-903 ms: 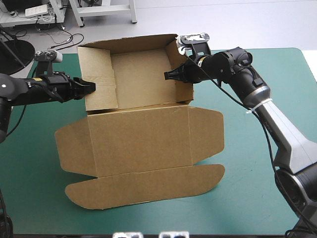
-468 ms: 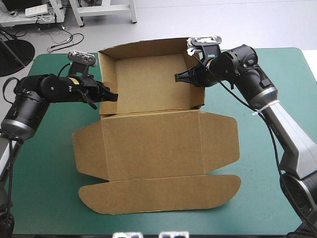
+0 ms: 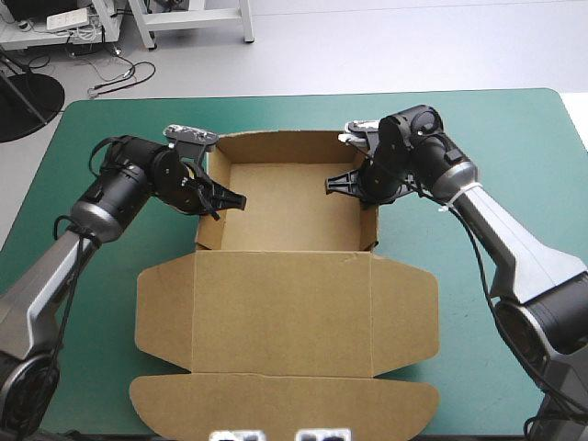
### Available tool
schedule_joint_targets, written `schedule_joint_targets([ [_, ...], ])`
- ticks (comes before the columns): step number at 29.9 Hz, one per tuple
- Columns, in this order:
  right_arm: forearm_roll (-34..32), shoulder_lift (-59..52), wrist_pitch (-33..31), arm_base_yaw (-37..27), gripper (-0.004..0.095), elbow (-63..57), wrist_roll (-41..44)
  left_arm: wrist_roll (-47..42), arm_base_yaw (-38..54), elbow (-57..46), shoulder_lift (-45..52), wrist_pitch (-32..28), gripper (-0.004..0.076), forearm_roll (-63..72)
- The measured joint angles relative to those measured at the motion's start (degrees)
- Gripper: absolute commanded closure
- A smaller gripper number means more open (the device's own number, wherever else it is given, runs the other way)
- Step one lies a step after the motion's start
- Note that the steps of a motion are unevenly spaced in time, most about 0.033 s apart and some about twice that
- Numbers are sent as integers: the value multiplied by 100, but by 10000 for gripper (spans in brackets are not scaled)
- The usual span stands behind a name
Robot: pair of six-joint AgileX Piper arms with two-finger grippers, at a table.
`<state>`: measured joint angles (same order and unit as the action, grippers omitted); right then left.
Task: Fold the box
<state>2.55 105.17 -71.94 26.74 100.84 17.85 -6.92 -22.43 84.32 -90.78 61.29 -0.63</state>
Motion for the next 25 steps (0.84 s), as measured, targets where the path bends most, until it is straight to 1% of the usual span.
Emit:
schedule_joint_targets([
  [7, 12, 726, 240, 0, 909, -154, 57, -224, -55, 0, -762, 100, 733, -95],
  [10, 1, 982, 391, -6, 909, -154, 37, -235, -55, 77, -1004, -104, 733, -168],
  [14, -7, 997, 377, -6, 900, -142, -86, -229, -73, 128, -1071, -78, 732, -238],
  [15, -19, 1002, 361, -6, 884, -133, -109, -171, -80, 130, -1076, -73, 732, -257],
  [17, -54, 1013, 310, -6, 820, -86, -128, 22, -84, 130, -1076, -66, 732, -262],
  [21, -145, 1060, 165, 22, 633, 49, -239, 332, -84, 134, -1076, -55, 732, -238],
  [23, -161, 1071, 131, 51, 558, 82, -286, 359, -84, 134, -1076, -55, 730, -238],
  [25, -149, 1071, 95, 72, 520, 103, -337, 412, -84, 134, -1076, -55, 712, -234],
])
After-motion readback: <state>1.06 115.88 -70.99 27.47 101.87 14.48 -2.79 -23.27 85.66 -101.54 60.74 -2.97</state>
